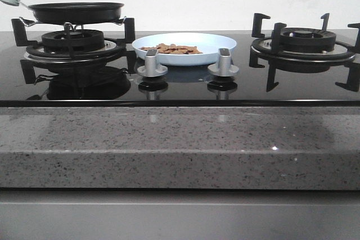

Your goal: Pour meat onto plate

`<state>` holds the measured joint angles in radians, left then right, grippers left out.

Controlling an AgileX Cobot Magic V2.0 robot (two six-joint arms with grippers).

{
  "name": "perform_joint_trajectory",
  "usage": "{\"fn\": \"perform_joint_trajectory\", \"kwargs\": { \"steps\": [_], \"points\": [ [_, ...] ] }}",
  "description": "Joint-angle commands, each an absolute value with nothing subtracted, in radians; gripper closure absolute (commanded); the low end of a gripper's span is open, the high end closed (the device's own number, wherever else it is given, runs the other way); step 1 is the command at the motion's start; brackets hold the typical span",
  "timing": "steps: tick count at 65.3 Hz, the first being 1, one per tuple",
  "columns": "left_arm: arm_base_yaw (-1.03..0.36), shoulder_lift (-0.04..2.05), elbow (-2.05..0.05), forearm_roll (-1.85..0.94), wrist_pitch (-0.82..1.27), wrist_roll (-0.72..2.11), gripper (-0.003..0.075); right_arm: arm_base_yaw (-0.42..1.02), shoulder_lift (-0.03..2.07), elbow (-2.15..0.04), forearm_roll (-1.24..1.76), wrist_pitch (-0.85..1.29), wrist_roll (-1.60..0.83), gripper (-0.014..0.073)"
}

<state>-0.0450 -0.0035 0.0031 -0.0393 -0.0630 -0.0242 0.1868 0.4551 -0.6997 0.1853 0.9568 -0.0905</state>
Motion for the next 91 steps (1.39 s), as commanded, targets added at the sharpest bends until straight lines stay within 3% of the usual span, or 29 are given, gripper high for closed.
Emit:
{"fn": "perform_joint_trajectory", "kwargs": {
  "steps": [1,14,30,47,91],
  "points": [
    [-0.05,-0.022,0.01,-0.039,-0.147,-0.031,0.0741,0.145,0.395,-0.654,0.173,0.72,-0.096,0.0662],
    [-0.05,-0.022,0.01,-0.039,-0.147,-0.031,0.0741,0.035,0.203,-0.367,0.174,0.331,-0.096,0.0662],
    [-0.05,-0.022,0.01,-0.039,-0.147,-0.031,0.0741,-0.013,0.069,-0.107,0.176,0.111,-0.096,0.0662],
    [-0.05,-0.021,0.01,-0.039,-0.147,-0.031,0.0741,-0.034,-0.03,0.023,0.177,0.014,-0.096,0.0662],
    [-0.05,-0.021,0.01,-0.039,-0.147,-0.031,0.0741,-0.015,-0.027,0.021,0.076,-0.025,-0.02,0.0662]
  ]
}}
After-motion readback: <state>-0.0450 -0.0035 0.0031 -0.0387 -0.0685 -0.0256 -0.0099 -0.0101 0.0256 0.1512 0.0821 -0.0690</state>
